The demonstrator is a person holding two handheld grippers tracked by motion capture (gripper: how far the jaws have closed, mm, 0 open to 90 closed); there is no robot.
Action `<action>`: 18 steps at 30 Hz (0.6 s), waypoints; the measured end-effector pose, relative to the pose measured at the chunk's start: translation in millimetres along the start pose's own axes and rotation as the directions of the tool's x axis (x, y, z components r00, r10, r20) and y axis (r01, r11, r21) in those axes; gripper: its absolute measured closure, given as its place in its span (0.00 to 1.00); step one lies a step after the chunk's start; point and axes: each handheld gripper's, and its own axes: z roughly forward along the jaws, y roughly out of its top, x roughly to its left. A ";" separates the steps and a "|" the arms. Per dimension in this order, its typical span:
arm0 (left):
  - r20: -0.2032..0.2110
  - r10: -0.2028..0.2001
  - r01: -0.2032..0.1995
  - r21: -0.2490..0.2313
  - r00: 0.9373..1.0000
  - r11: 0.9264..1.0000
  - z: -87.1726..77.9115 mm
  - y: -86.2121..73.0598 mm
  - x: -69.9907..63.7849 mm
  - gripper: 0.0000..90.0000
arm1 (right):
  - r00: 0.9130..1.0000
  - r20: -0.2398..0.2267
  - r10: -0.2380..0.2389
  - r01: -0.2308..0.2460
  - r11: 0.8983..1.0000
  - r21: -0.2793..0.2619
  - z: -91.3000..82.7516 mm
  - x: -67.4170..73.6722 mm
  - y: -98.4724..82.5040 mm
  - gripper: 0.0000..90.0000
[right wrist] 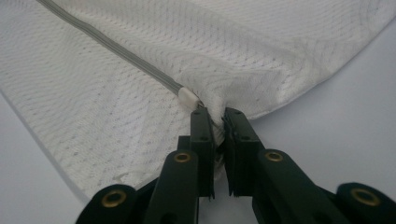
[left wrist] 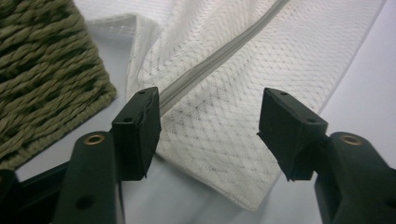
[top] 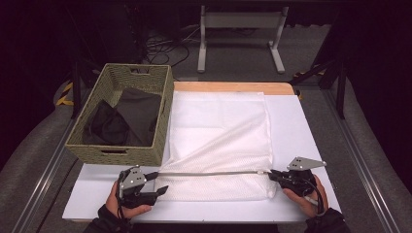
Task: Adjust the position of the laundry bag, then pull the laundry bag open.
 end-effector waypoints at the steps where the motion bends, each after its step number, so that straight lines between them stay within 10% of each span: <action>1: 0.000 0.000 0.000 0.000 1.000 1.000 0.0 0.0 0.0 0.45 | 1.000 0.001 -0.007 0.007 1.000 0.002 -1.5 1.2 1.4 0.92; 9: 0.089 0.082 -0.082 -0.003 0.993 0.997 22.7 29.7 -19.9 0.52 | 1.000 0.009 -0.020 0.020 1.000 -0.006 -8.8 11.4 9.4 0.92; 18: 0.205 0.210 -0.217 0.014 0.956 0.976 67.9 72.0 -56.5 0.66 | 0.999 -0.006 -0.035 0.034 0.999 -0.023 -12.8 18.3 11.8 0.92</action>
